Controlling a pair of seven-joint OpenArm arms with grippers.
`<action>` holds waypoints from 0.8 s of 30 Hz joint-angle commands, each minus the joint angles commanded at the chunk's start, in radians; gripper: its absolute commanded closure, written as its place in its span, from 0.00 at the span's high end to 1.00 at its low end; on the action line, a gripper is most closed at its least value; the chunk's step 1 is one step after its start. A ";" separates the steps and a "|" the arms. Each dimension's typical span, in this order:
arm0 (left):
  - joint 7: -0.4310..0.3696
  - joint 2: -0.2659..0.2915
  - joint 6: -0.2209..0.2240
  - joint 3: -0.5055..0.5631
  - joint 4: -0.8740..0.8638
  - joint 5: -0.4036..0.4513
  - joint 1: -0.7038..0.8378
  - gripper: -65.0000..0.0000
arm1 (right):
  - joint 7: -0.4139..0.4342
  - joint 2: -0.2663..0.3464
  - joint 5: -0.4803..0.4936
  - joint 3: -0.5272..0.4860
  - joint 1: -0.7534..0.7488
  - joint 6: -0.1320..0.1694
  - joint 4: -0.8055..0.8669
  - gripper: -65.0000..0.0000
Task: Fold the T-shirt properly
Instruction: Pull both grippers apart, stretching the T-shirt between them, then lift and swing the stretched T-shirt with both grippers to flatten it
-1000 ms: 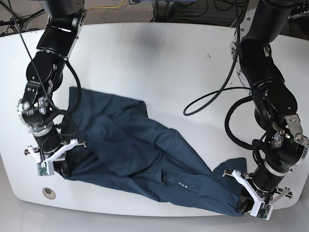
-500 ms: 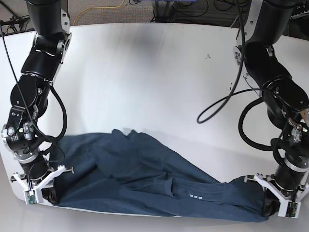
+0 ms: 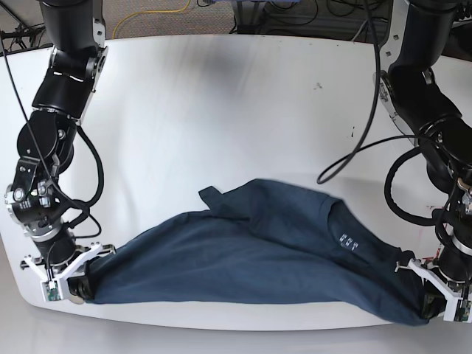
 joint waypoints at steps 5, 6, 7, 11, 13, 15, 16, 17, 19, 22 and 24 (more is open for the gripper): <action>-0.002 -0.002 -0.006 -0.031 0.002 0.000 0.069 0.00 | 0.000 -0.032 -0.005 0.020 -0.084 0.000 0.028 0.02; -0.002 -0.002 -0.012 -0.032 0.006 0.000 0.083 0.00 | 0.000 -0.032 -0.003 0.020 -0.097 0.000 0.035 0.02; -0.002 -0.002 -0.031 -0.034 0.018 0.000 0.117 0.00 | 0.000 -0.034 -0.002 0.021 -0.126 0.000 0.054 0.02; -0.002 -0.002 -0.078 -0.046 0.048 0.005 0.204 0.00 | 0.000 -0.061 -0.005 0.021 -0.210 0.000 0.094 0.02; -0.002 -0.002 -0.087 -0.061 0.049 0.003 0.241 0.00 | 0.000 -0.075 -0.005 0.026 -0.245 0.000 0.103 0.02; -0.003 -0.002 -0.092 -0.075 0.049 0.002 0.281 0.00 | 0.000 -0.094 -0.005 0.035 -0.279 0.000 0.118 0.02; -0.005 -0.002 -0.092 -0.080 0.052 0.002 0.296 0.00 | 0.000 -0.101 -0.005 0.040 -0.295 0.000 0.123 0.02; -0.005 -0.003 -0.092 -0.087 0.054 0.002 0.313 0.00 | 0.000 -0.107 -0.005 0.049 -0.310 0.000 0.130 0.02; -0.005 -0.015 -0.094 -0.107 0.055 0.000 0.354 0.00 | 0.000 -0.120 -0.005 0.066 -0.348 0.000 0.141 0.02; -0.005 -0.025 -0.117 -0.129 0.055 0.000 0.413 0.00 | 0.000 -0.135 -0.005 0.078 -0.396 0.000 0.158 0.02; -0.005 -0.026 -0.138 -0.137 0.055 0.002 0.437 0.00 | 0.000 -0.135 -0.005 0.078 -0.417 0.000 0.167 0.02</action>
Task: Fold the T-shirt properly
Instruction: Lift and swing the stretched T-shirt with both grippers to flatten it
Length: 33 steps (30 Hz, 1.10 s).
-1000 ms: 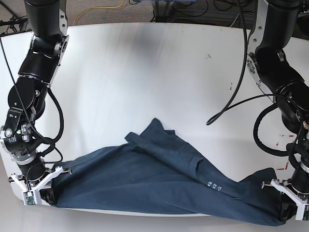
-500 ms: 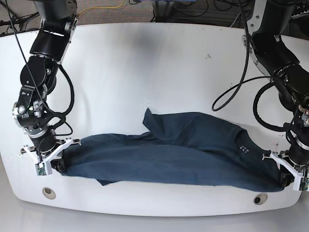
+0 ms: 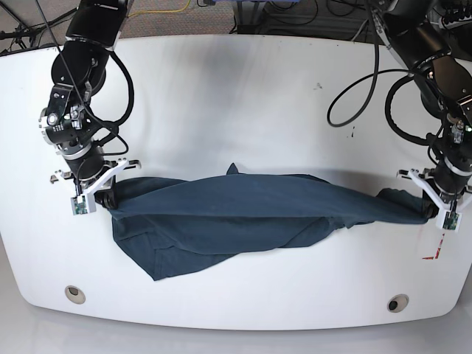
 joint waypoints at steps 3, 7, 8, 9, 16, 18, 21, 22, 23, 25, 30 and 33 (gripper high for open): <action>0.000 0.000 -0.037 -0.026 0.000 0.003 0.046 0.00 | 0.002 -0.002 0.000 0.000 -0.040 0.000 0.008 0.02; -0.002 0.000 -0.068 -0.049 0.000 0.003 0.104 0.00 | 0.003 -0.017 0.000 0.000 -0.092 0.000 0.008 0.02; -0.002 0.000 -0.068 -0.055 0.000 0.003 0.115 0.00 | 0.005 -0.021 0.000 0.000 -0.100 0.000 0.008 0.02; -0.002 0.000 -0.068 -0.060 0.000 0.003 0.121 0.00 | 0.005 -0.025 0.000 0.002 -0.106 0.000 0.008 0.02; -0.002 0.000 -0.068 -0.068 0.002 -0.002 0.153 0.00 | 0.005 -0.031 0.005 -0.002 -0.143 0.000 0.009 0.02; -0.002 0.000 -0.068 -0.066 0.012 -0.002 0.146 0.00 | 0.005 -0.031 0.002 -0.005 -0.138 0.000 0.012 0.02; -0.003 0.003 -0.068 -0.055 0.031 -0.003 0.115 0.00 | 0.005 -0.029 0.000 -0.006 -0.106 0.000 0.011 0.02; -0.003 0.005 -0.068 -0.041 0.034 -0.003 0.095 0.00 | 0.005 -0.029 0.000 -0.006 -0.092 0.000 0.009 0.02; -0.003 0.005 -0.068 -0.026 0.035 -0.003 0.071 0.00 | 0.002 -0.025 0.000 -0.006 -0.075 0.000 0.008 0.02; -0.003 0.005 -0.068 0.000 0.035 -0.003 0.031 0.00 | 0.000 -0.020 0.000 -0.008 -0.044 0.000 0.008 0.02; 0.002 0.018 -0.068 0.048 0.035 0.005 -0.080 0.00 | -0.002 0.006 0.000 -0.009 0.038 0.000 0.002 0.02; 0.005 0.041 -0.068 0.071 0.034 0.006 -0.157 0.00 | -0.008 0.031 0.000 -0.021 0.098 0.000 -0.029 0.02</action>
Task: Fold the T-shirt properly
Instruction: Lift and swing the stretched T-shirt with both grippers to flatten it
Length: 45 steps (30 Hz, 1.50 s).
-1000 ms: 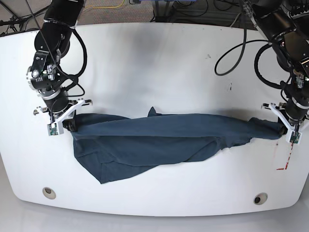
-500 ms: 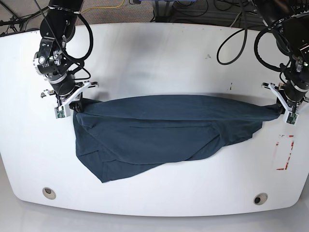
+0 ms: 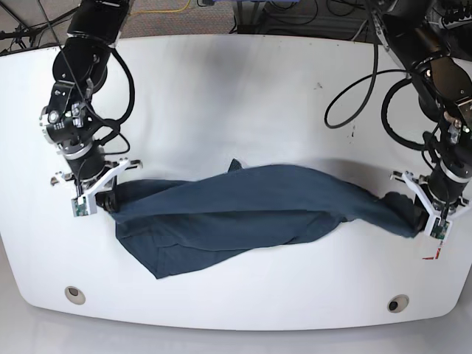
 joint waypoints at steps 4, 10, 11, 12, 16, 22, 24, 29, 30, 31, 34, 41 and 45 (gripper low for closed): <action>0.000 -0.002 0.000 0.031 0.000 0.000 -0.061 0.00 | -0.025 0.035 0.000 -0.018 0.072 0.000 -0.015 0.02; -0.002 -0.003 0.061 0.072 0.000 0.000 -0.178 0.00 | -0.034 0.095 0.000 -0.058 0.199 0.000 -0.060 0.02; -0.002 -0.003 0.068 0.081 0.000 0.000 -0.201 0.00 | -0.034 0.112 0.000 -0.071 0.224 0.000 -0.064 0.02; -0.002 -0.005 0.073 0.086 0.000 0.000 -0.218 0.00 | -0.034 0.126 0.002 -0.080 0.242 0.000 -0.071 0.02; -0.003 -0.028 0.101 0.089 -0.003 0.000 -0.310 0.00 | -0.034 0.163 0.002 -0.129 0.331 0.000 -0.084 0.02; -0.002 -0.029 0.119 0.091 -0.003 0.002 -0.454 0.00 | -0.037 0.222 0.006 -0.204 0.471 0.000 -0.133 0.02; 0.000 -0.031 0.120 0.091 -0.003 0.002 -0.503 0.00 | -0.038 0.249 0.006 -0.232 0.517 0.000 -0.140 0.02; 0.000 -0.068 0.120 0.109 -0.029 0.002 -0.600 0.00 | -0.038 0.307 0.003 -0.287 0.611 0.000 -0.143 0.02; 0.000 -0.069 0.120 0.132 -0.060 0.000 -0.623 0.00 | -0.040 0.322 0.003 -0.302 0.635 0.000 -0.144 0.02; 0.000 -0.072 0.120 0.147 -0.080 0.000 -0.635 0.00 | -0.040 0.334 0.003 -0.310 0.651 0.000 -0.147 0.02; 0.000 -0.072 0.120 0.155 -0.094 -0.006 -0.634 0.00 | -0.054 0.361 0.006 -0.313 0.655 0.000 -0.140 0.02; -0.005 -0.068 0.120 0.155 -0.083 -0.006 -0.557 0.00 | -0.086 0.382 0.006 -0.261 0.563 0.002 -0.110 0.02; 0.000 -0.054 0.117 0.155 -0.048 -0.009 -0.450 0.00 | -0.086 0.342 0.008 -0.183 0.419 0.002 -0.051 0.02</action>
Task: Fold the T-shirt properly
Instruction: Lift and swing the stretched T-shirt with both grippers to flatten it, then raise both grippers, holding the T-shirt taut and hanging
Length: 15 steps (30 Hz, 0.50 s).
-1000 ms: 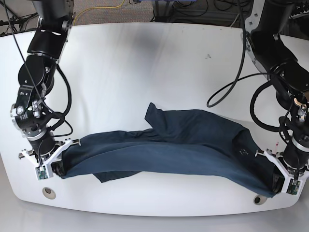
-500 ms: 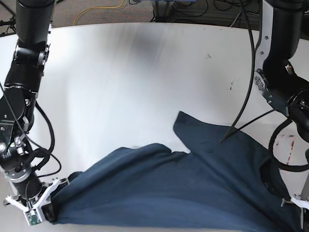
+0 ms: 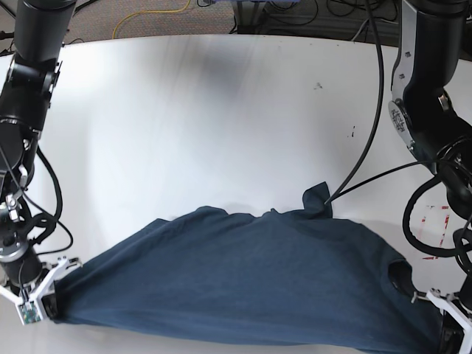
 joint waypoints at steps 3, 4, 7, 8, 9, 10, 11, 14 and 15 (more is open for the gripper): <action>0.000 0.002 0.000 0.000 0.025 0.000 0.086 0.00 | 0.000 -0.028 -0.002 0.060 -0.117 0.000 0.043 0.02; 0.000 0.003 -0.002 0.000 0.026 0.000 0.104 0.00 | 0.000 -0.037 -0.002 0.071 -0.138 0.000 0.051 0.02; -0.003 0.003 -0.002 0.000 0.034 -0.002 0.221 0.00 | 0.000 -0.098 -0.002 0.118 -0.241 0.000 0.091 0.02; -0.003 0.005 -0.002 -0.002 0.035 -0.003 0.265 0.00 | 0.000 -0.118 -0.005 0.133 -0.278 0.000 0.107 0.02; -0.003 0.005 -0.002 -0.003 0.035 -0.009 0.307 0.00 | 0.000 -0.132 -0.008 0.144 -0.307 0.000 0.118 0.02; -0.005 0.005 -0.002 -0.005 0.037 -0.020 0.350 0.00 | 0.000 -0.147 -0.008 0.155 -0.344 0.000 0.126 0.02; -0.006 0.005 -0.002 -0.005 0.037 -0.031 0.381 0.00 | 0.000 -0.160 -0.008 0.163 -0.365 0.000 0.129 0.02; -0.006 0.005 -0.002 -0.006 0.038 -0.072 0.491 0.00 | 0.000 -0.204 -0.006 0.183 -0.434 0.000 0.135 0.02; -0.006 0.005 -0.002 -0.006 0.041 -0.084 0.528 0.00 | 0.000 -0.216 -0.006 0.187 -0.456 0.000 0.137 0.02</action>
